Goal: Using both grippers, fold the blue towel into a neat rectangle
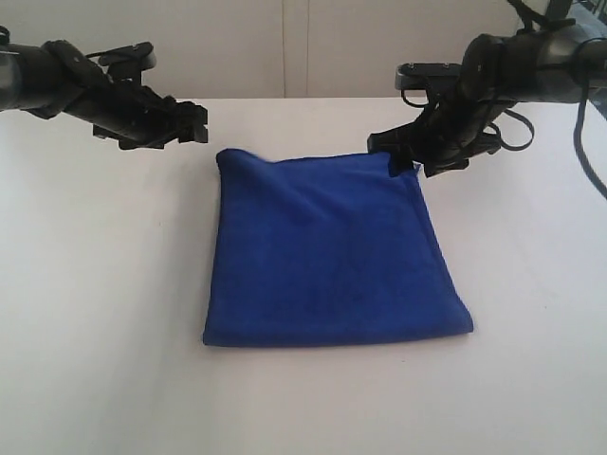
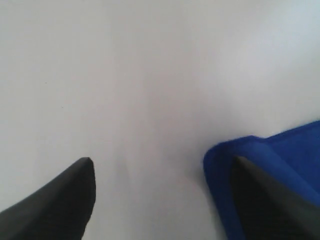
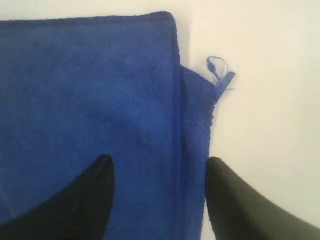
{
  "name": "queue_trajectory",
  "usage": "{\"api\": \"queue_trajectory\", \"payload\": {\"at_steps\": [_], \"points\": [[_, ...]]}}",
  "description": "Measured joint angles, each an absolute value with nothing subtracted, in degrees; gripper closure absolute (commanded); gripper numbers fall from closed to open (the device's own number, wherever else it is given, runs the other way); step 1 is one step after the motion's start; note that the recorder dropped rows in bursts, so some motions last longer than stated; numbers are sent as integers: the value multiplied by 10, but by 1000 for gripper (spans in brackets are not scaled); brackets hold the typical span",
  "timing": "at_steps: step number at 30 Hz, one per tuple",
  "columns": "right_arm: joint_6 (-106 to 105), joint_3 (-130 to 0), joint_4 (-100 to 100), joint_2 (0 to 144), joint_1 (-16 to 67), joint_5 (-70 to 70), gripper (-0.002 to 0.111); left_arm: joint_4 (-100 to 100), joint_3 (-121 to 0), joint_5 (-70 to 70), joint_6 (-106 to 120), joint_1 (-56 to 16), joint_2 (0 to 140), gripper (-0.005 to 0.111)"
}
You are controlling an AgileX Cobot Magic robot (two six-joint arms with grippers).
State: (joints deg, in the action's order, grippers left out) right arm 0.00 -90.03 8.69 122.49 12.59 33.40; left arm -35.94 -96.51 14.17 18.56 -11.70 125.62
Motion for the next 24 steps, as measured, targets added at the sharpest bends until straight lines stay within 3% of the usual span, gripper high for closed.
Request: {"api": "queue_trajectory", "payload": {"at_steps": [6, 11, 24], "points": [[0, -900, 105, 1227, 126, 308, 56, -362, -966, 165, 182, -115, 1255, 30], [0, -913, 107, 1231, 125, 286, 64, -363, -966, 211, 181, -115, 1255, 30], [0, -1102, 143, 1363, 104, 315, 65, -351, -966, 347, 181, -115, 1255, 30]]}}
